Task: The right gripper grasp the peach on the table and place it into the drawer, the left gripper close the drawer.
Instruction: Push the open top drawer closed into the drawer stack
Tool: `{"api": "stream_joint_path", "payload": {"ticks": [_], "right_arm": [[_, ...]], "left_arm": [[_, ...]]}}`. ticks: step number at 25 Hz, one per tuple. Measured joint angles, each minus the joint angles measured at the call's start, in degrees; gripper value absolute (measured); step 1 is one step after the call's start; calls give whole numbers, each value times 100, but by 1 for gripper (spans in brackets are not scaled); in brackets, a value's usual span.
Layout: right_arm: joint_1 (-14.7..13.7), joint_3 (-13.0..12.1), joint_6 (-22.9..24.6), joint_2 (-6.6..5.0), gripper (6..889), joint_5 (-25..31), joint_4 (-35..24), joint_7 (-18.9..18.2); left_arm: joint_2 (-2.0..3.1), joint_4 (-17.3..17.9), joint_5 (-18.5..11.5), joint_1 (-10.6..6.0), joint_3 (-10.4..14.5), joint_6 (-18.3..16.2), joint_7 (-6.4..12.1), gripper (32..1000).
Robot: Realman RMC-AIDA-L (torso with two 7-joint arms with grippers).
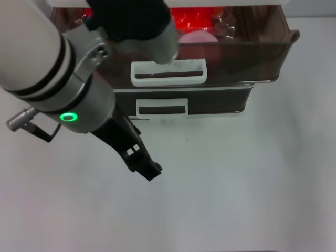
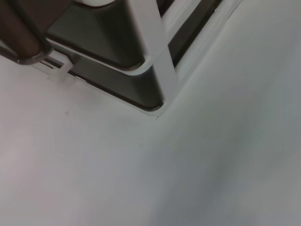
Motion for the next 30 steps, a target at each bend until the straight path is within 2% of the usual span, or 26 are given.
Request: {"api": "stream_joint_path", "payload": {"ticks": [1,6,15,22,30], "right_arm": [[29,-2,-25,0,876,-1,67,-18],[91,-4,-115,0,876,-3,252,-77],[138,13,-120,30,876,29,258,-168],[161,32,-206,59,876,61,260,-219],[250,28,-258,162,876,61,272,-284]], "left_arm": [[0,0,0,0,0,0,0,816],[-12,12,-31,-222,111,1,19,816],[-9,-78,-20,-701,119,38,28,816],[-8,-244,9,-902,129,58,40,816],[-8,-423,42,-1078,132,65,109,816]]}}
